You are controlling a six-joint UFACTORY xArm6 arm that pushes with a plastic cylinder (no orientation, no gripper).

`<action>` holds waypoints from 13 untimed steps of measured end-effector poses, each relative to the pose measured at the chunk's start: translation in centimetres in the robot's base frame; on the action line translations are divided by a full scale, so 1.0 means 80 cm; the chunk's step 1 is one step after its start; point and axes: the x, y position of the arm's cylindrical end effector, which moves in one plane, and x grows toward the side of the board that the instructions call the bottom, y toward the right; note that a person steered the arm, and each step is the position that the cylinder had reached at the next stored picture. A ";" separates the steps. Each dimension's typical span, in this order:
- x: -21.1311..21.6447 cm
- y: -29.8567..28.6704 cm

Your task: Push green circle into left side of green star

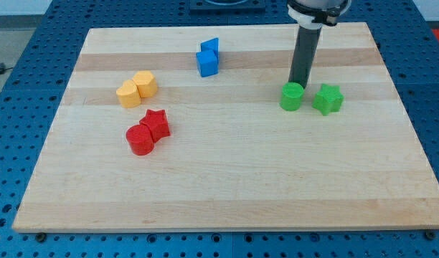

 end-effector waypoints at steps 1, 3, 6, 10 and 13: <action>-0.023 0.002; 0.035 -0.152; 0.097 0.031; 0.067 0.163; 0.058 0.105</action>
